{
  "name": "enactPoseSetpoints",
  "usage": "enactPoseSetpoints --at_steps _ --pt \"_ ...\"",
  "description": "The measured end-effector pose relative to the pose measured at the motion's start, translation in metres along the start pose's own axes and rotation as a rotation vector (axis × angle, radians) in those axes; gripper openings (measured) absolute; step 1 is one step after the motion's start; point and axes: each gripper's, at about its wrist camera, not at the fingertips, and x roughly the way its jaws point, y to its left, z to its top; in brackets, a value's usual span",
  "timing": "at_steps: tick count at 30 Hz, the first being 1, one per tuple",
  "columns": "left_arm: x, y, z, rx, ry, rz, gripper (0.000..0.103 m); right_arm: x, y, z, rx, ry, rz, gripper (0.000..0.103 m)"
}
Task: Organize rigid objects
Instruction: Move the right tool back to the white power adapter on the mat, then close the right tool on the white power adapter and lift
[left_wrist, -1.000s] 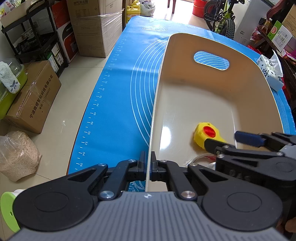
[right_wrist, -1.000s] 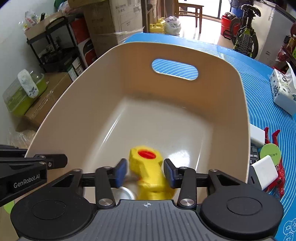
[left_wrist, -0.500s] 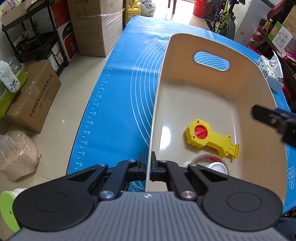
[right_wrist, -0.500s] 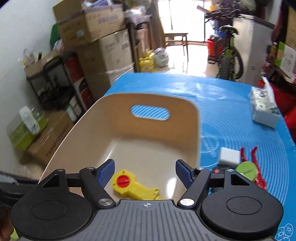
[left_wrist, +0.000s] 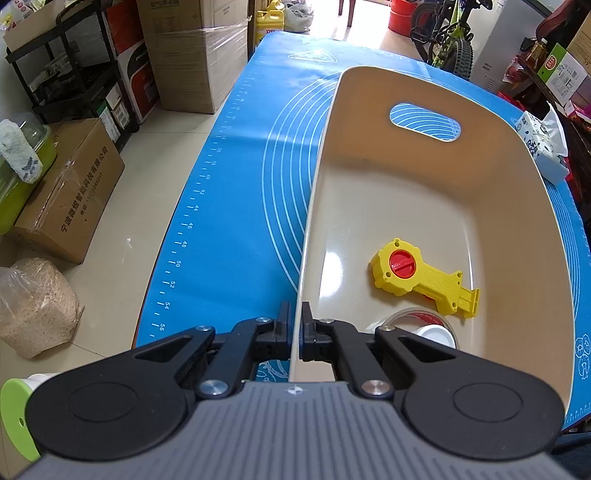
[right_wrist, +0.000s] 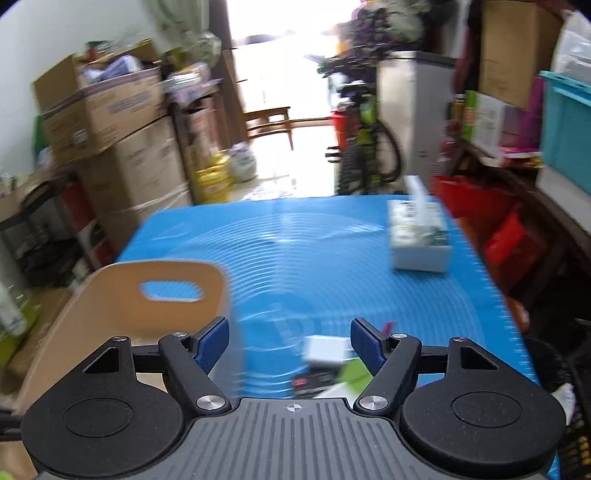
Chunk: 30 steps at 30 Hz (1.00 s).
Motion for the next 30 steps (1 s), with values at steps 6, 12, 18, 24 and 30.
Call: enactPoseSetpoints --at_steps 6,12,18,24,30 --pt "0.000 0.001 0.000 -0.003 0.001 -0.005 0.005 0.020 -0.041 -0.004 0.020 0.014 -0.059 0.078" --pt "0.000 0.001 0.000 -0.006 0.001 -0.007 0.005 0.044 -0.047 -0.025 -0.037 0.096 -0.010 0.078" --pt "0.000 0.001 0.000 -0.004 0.001 -0.007 0.005 0.060 -0.030 -0.044 -0.146 0.190 0.063 0.078" --pt "0.001 0.001 0.000 -0.002 0.001 -0.005 0.005 0.074 -0.021 -0.057 -0.205 0.253 0.077 0.077" --pt "0.001 0.000 0.000 -0.003 0.001 -0.005 0.005 0.085 -0.029 -0.063 -0.193 0.294 0.059 0.077"
